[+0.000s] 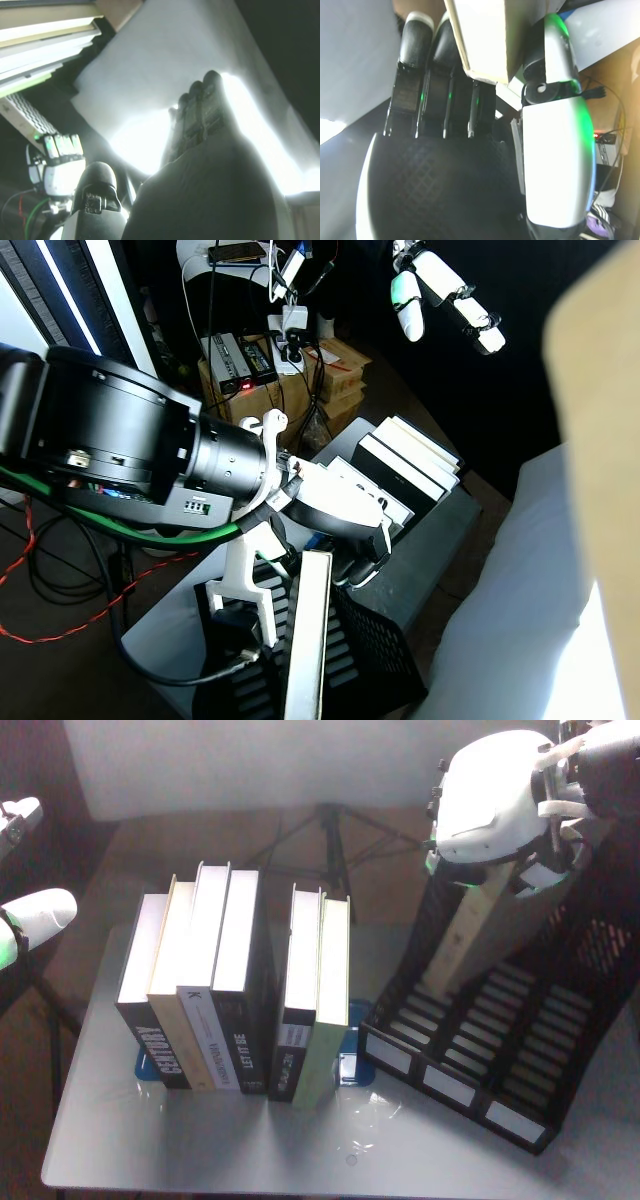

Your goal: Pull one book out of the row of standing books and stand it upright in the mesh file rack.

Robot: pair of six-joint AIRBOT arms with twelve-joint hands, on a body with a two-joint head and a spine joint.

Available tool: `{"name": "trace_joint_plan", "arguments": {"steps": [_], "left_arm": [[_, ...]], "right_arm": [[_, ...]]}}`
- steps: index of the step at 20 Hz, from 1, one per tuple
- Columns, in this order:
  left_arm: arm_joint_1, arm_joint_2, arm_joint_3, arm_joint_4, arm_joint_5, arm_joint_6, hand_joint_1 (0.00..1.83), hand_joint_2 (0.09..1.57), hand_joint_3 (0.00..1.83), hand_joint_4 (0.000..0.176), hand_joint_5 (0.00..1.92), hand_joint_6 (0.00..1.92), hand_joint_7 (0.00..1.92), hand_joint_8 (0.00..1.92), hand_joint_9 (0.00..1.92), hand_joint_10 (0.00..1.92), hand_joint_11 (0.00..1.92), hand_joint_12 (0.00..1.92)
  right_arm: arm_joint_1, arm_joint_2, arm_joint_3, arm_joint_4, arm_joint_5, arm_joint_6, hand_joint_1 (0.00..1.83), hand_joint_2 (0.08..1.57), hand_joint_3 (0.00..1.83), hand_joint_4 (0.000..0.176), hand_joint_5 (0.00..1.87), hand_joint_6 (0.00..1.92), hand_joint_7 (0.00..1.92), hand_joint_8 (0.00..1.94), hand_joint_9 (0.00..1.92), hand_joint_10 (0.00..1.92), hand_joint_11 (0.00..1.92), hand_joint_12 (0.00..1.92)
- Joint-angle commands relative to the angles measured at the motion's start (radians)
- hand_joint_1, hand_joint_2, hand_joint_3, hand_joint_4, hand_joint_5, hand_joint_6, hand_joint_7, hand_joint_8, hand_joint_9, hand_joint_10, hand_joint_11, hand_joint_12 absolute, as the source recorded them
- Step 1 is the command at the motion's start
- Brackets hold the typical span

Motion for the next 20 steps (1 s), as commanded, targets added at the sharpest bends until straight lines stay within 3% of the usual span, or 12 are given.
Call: {"name": "trace_joint_plan", "arguments": {"steps": [1, 3, 4, 6, 9, 10, 11, 12, 13, 14, 16, 20], "left_arm": [[-0.003, -0.004, 0.011, -0.014, -0.126, -0.008, 0.0, 1.28, 0.0, 0.023, 0.0, 0.0, 0.0, 0.0, 0.0, 0.0, 0.0, 0.0], [-0.004, -0.007, 0.013, -0.014, -0.127, -0.011, 0.0, 1.27, 0.0, 0.026, 0.0, 0.0, 0.0, 0.0, 0.0, 0.0, 0.0, 0.0], [-0.004, -0.008, 0.014, -0.014, -0.128, -0.012, 0.0, 1.27, 0.0, 0.024, 0.0, 0.0, 0.0, 0.0, 0.0, 0.0, 0.0, 0.0], [-0.004, -0.011, 0.016, -0.014, -0.127, -0.014, 0.0, 1.28, 0.0, 0.02, 0.0, 0.0, 0.0, 0.0, 0.0, 0.0, 0.0, 0.0], [-0.004, -0.011, 0.016, -0.013, -0.127, -0.014, 0.0, 1.28, 0.0, 0.021, 0.0, 0.0, 0.0, 0.0, 0.0, 0.0, 0.0, 0.0], [-0.004, -0.011, 0.016, -0.013, -0.127, -0.014, 0.0, 1.31, 0.01, 0.008, 0.0, 0.0, 0.0, 0.0, 0.0, 0.0, 0.0, 0.0], [-0.004, -0.011, 0.016, -0.013, -0.127, -0.014, 0.0, 1.31, 0.01, 0.015, 0.0, 0.0, 0.0, 0.0, 0.0, 0.0, 0.0, 0.0], [-0.004, -0.012, 0.016, -0.013, -0.127, -0.014, 0.0, 1.3, 0.0, 0.007, 0.0, 0.0, 0.0, 0.0, 0.0, 0.0, 0.0, 0.0], [-0.004, -0.013, 0.017, -0.013, -0.127, -0.015, 0.0, 1.32, 0.01, 0.0, 0.0, 0.0, 0.0, 0.0, 0.0, 0.0, 0.0, 0.0], [-0.004, -0.013, 0.018, -0.013, -0.127, -0.015, 0.0, 1.31, 0.01, 0.0, 0.0, 0.0, 0.0, 0.0, 0.0, 0.0, 0.0, 0.0], [-0.004, -0.014, 0.018, -0.013, -0.128, -0.016, 0.0, 1.32, 0.01, 0.005, 0.0, 0.0, 0.0, 0.0, 0.0, 0.0, 0.0, 0.0], [-0.004, -0.015, 0.019, -0.013, -0.128, -0.016, 0.0, 1.34, 0.02, 0.0, 0.0, 0.0, 0.0, 0.0, 0.0, 0.0, 0.0, 0.0]], "right_arm": [[0.0, 0.006, 0.008, -0.009, -0.075, -0.011, 1.2, 1.24, 0.0, 0.0, 0.77, 1.07, 0.76, 1.66, 1.01, 1.92, 1.07, 1.92], [-0.004, -0.003, 0.01, -0.009, -0.077, -0.014, 1.13, 1.19, 0.0, 0.0, 0.87, 1.2, 1.19, 1.92, 1.36, 1.92, 1.45, 1.92], [-0.007, -0.009, 0.014, -0.01, -0.077, -0.015, 1.19, 1.23, 0.01, 0.0, 0.78, 1.11, 0.86, 1.71, 1.19, 1.92, 1.26, 1.92], [-0.017, -0.02, 0.024, -0.01, -0.08, -0.017, 1.14, 1.19, 0.0, 0.0, 0.85, 1.19, 1.09, 1.79, 1.25, 1.92, 1.32, 1.92], [-0.031, -0.026, 0.037, -0.013, -0.08, -0.018, 1.22, 1.19, 0.0, 0.0, 0.87, 0.97, 0.92, 1.55, 1.17, 1.9, 1.22, 1.92], [-0.034, -0.026, 0.039, -0.022, -0.08, -0.015, 1.15, 1.18, 0.0, 0.0, 0.86, 1.17, 1.07, 1.6, 1.16, 1.9, 1.2, 1.92], [-0.035, -0.026, 0.041, -0.034, -0.08, -0.01, 1.14, 1.16, 0.0, 0.0, 0.91, 1.12, 1.14, 1.8, 1.23, 1.92, 1.3, 1.92], [-0.036, -0.026, 0.042, -0.044, -0.081, -0.009, 1.32, 1.15, 0.02, 0.0, 0.8, 1.07, 0.97, 1.26, 0.95, 1.56, 0.86, 1.9], [-0.036, -0.026, 0.042, -0.08, -0.082, 0.017, 1.26, 1.13, 0.0, 0.0, 0.59, 0.96, 0.75, 0.73, 0.68, 1.05, 0.43, 1.71], [-0.037, -0.026, 0.042, -0.099, -0.082, 0.029, 1.17, 1.12, 0.0, 0.0, 0.49, 0.8, 0.71, 0.47, 0.6, 0.83, 0.31, 1.63], [-0.04, -0.025, 0.042, -0.116, -0.082, 0.037, 1.15, 1.1, 0.0, 0.0, 0.27, 0.62, 0.5, 0.19, 0.31, 0.82, 0.02, 1.71], [-0.044, -0.024, 0.042, -0.147, -0.081, 0.056, 0.94, 1.12, 0.0, 0.0, 0.0, 0.37, 0.14, 0.02, 0.0, 0.71, 0.0, 1.47]]}}
